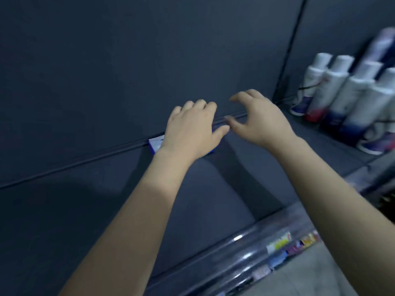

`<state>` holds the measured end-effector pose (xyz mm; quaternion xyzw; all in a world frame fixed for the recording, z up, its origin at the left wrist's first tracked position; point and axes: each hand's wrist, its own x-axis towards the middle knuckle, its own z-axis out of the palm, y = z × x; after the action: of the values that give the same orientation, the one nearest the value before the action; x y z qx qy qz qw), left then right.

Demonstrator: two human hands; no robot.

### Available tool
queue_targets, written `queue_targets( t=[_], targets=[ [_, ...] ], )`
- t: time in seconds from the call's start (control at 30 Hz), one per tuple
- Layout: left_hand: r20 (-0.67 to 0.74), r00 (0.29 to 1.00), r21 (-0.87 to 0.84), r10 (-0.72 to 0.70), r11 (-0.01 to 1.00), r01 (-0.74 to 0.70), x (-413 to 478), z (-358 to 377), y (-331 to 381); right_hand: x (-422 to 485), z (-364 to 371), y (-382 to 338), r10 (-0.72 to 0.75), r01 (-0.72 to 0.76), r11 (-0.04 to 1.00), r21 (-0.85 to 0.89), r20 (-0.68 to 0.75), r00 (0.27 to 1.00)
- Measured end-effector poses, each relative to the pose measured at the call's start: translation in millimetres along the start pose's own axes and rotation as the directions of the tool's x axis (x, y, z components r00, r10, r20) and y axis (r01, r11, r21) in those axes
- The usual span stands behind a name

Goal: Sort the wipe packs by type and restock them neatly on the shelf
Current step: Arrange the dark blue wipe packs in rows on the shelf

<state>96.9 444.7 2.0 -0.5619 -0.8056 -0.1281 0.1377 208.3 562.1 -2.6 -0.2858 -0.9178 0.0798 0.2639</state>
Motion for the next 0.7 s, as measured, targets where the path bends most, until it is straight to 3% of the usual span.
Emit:
queue_targets(
  t=[0.13,0.3,0.5,0.7],
  targets=[
    [-0.004,0.972,-0.080,0.235,0.969,-0.235,-12,-25,60,-80,-59,10,0.178,-0.200,0.968,-0.153,-0.146,0.973],
    [-0.001,0.861,-0.139,0.508,0.853,-0.503,-50,-44,148,-216,-126,23,0.476,-0.521,0.791,-0.320,-0.212,0.853],
    [0.037,0.694,-0.196,0.719,0.686,-0.700,-124,-36,250,-376,-178,35,0.766,-0.779,0.505,-0.371,-0.222,0.603],
    [0.089,0.510,-0.216,0.855,0.517,-0.829,-190,0,351,-510,-194,71,0.918,-0.913,0.273,-0.304,-0.201,0.341]
  ],
)
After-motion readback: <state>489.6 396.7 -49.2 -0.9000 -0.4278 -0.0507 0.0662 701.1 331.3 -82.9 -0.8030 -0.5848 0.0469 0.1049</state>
